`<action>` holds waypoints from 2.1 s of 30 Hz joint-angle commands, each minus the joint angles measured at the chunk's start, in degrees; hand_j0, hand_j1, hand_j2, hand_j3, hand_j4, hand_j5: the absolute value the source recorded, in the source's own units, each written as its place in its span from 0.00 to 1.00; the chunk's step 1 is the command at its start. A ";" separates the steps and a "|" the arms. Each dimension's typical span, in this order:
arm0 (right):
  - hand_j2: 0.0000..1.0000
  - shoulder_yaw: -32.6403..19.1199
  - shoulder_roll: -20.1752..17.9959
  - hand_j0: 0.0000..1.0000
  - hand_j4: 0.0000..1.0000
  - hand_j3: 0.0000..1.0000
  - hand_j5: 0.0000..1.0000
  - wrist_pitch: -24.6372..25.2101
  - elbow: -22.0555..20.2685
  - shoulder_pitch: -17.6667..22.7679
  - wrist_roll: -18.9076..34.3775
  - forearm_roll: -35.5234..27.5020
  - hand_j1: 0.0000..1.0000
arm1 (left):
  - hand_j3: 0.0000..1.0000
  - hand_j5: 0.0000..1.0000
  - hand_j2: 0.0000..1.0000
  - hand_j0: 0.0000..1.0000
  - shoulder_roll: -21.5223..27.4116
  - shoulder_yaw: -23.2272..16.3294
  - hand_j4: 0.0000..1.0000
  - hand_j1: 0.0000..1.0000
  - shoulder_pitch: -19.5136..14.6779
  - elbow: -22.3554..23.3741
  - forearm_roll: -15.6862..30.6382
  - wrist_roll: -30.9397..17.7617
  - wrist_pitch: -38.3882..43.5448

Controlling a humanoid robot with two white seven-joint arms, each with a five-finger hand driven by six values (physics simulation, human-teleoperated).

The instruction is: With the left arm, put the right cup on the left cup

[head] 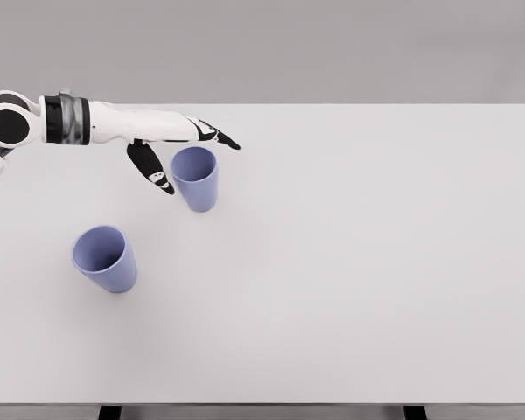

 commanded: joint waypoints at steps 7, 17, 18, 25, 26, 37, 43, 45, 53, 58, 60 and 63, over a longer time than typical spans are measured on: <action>1.00 0.03 0.00 1.00 1.00 1.00 1.00 -0.01 0.00 0.00 0.02 0.02 1.00 | 1.00 1.00 1.00 1.00 0.14 1.24 1.00 1.00 0.00 -0.07 -4.72 0.02 0.15; 1.00 -0.06 0.00 1.00 1.00 1.00 1.00 -0.01 0.00 0.00 0.02 0.02 1.00 | 1.00 1.00 1.00 1.00 -2.93 2.21 1.00 1.00 1.05 3.79 -6.30 0.02 0.15; 1.00 -0.06 0.00 1.00 1.00 1.00 1.00 -0.01 0.00 0.00 0.02 0.02 1.00 | 1.00 1.00 1.00 1.00 -2.93 2.21 1.00 1.00 1.14 4.06 -6.30 0.02 0.15; 1.00 -0.06 0.00 1.00 1.00 1.00 1.00 -0.01 0.00 0.00 0.02 0.02 1.00 | 0.96 0.96 0.96 0.96 -3.73 2.30 0.96 0.96 2.20 6.34 -7.18 0.02 0.15; 1.00 -0.06 0.00 1.00 1.00 1.00 1.00 -0.01 0.00 0.00 0.02 0.02 1.00 | 0.86 0.86 0.86 0.86 -3.73 2.30 0.86 0.86 2.20 6.52 -7.09 0.02 0.15; 1.00 0.03 0.00 1.00 1.00 1.00 1.00 -0.01 0.00 0.00 0.02 0.02 1.00 | 0.63 0.63 0.63 0.63 -3.20 3.97 0.63 0.63 2.99 5.82 -6.83 0.02 0.15; 1.00 -0.06 0.00 1.00 1.00 1.00 1.00 -0.01 0.00 0.00 0.02 0.02 1.00 | 0.60 0.60 0.60 0.60 2.95 6.34 0.60 0.60 3.69 -3.94 -3.58 0.02 0.15; 1.00 -0.06 0.00 1.00 1.00 1.00 1.00 -0.01 0.00 0.00 0.02 0.02 1.00 | 0.60 0.60 0.60 0.60 6.20 6.34 0.60 0.60 3.60 -7.63 -1.73 0.02 0.15; 1.00 0.03 0.00 1.00 1.00 1.00 1.00 -0.01 0.00 0.00 0.02 0.02 1.00 | 0.60 0.60 0.60 0.60 27.47 7.92 0.60 0.60 2.55 -25.91 9.60 0.02 0.15; 1.00 0.03 0.00 1.00 1.00 1.00 1.00 -0.01 0.00 0.00 0.02 0.02 1.00 | 0.60 0.60 0.60 0.60 37.84 9.50 0.60 0.60 2.55 -33.29 13.56 0.02 0.15; 1.00 -0.06 0.00 1.00 1.00 1.00 1.00 -0.01 0.00 0.00 0.02 0.02 1.00 | 0.60 0.60 0.60 0.60 38.73 9.50 0.60 0.60 2.90 -34.35 13.74 0.02 0.15; 1.00 0.03 0.00 1.00 1.00 1.00 1.00 -0.01 0.00 0.00 0.02 0.02 1.00 | 0.60 0.60 0.60 0.60 41.89 9.42 0.60 0.60 3.78 -35.93 14.70 0.02 0.15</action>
